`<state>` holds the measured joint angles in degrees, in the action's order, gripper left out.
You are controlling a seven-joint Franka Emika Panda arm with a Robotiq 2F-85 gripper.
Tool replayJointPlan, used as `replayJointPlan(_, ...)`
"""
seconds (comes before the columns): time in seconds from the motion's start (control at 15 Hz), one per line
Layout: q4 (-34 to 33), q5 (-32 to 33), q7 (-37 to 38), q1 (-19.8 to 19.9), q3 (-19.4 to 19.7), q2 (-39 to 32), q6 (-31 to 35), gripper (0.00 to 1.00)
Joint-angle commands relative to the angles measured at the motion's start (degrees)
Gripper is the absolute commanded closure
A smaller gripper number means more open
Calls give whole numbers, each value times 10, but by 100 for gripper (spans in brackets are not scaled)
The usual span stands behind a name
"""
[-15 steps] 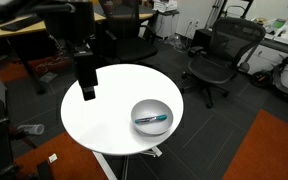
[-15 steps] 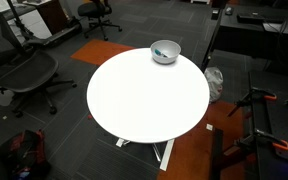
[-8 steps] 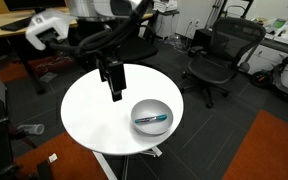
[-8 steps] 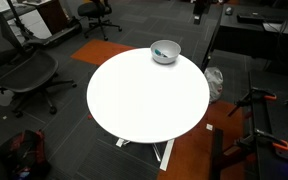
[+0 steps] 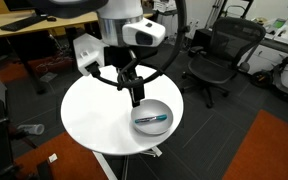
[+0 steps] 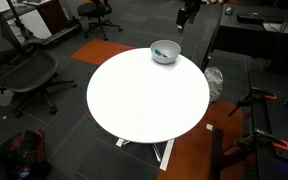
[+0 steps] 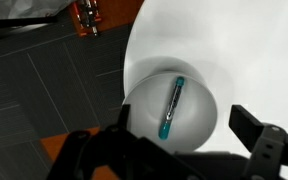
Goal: Take the green marker out of the grey bowl
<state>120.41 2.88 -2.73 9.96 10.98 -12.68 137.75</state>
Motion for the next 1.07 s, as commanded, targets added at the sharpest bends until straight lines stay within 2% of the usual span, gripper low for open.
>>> replayJointPlan(0.0, -48, -27, 18, 7, -7, -56, 19, 0)
replayJointPlan(0.47, -121, -64, 31, 13, -11, -148, 30, 0)
replayJointPlan(1.0, -184, -63, 77, 11, -8, -227, 27, 0)
